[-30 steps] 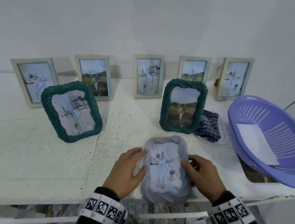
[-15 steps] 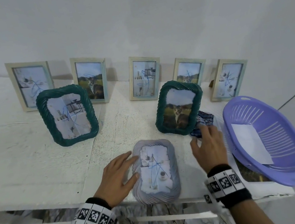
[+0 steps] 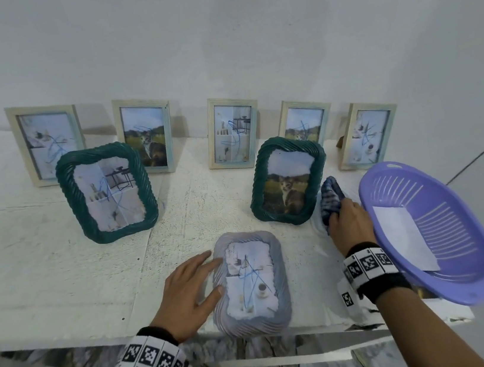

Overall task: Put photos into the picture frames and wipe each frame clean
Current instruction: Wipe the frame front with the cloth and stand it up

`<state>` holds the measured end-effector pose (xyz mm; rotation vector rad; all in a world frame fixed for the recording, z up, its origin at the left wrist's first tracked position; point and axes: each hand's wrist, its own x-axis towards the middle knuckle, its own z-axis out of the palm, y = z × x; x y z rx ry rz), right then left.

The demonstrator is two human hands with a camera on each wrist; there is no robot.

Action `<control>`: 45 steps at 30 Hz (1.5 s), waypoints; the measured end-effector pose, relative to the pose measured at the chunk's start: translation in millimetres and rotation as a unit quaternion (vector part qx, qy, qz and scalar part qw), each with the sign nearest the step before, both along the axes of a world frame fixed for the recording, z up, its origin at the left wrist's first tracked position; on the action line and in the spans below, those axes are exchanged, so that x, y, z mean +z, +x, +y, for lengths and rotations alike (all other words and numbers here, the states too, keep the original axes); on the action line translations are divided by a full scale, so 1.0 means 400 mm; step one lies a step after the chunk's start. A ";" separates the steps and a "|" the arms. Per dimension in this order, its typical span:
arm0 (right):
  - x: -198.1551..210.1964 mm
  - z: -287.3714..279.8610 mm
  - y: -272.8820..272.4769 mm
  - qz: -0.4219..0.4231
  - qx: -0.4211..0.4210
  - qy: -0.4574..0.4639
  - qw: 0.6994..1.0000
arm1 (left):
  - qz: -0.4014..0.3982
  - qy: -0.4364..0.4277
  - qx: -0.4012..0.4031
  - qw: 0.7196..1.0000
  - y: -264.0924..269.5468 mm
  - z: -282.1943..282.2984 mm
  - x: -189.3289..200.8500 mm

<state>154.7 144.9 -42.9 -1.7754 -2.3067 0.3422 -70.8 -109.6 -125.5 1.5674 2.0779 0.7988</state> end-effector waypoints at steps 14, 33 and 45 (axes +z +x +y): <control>-0.027 -0.322 -0.032 0.017 0.272 0.040 0.961 | 0.064 -0.088 -0.068 0.992 -0.016 0.033 0.096; -0.079 -0.245 -0.119 -0.094 0.416 -0.041 0.903 | 0.229 -0.209 -0.198 0.930 -0.040 0.107 0.117; -0.076 -0.239 -0.129 -0.019 0.491 0.012 0.871 | 0.216 -0.219 -0.193 0.932 -0.046 0.109 0.128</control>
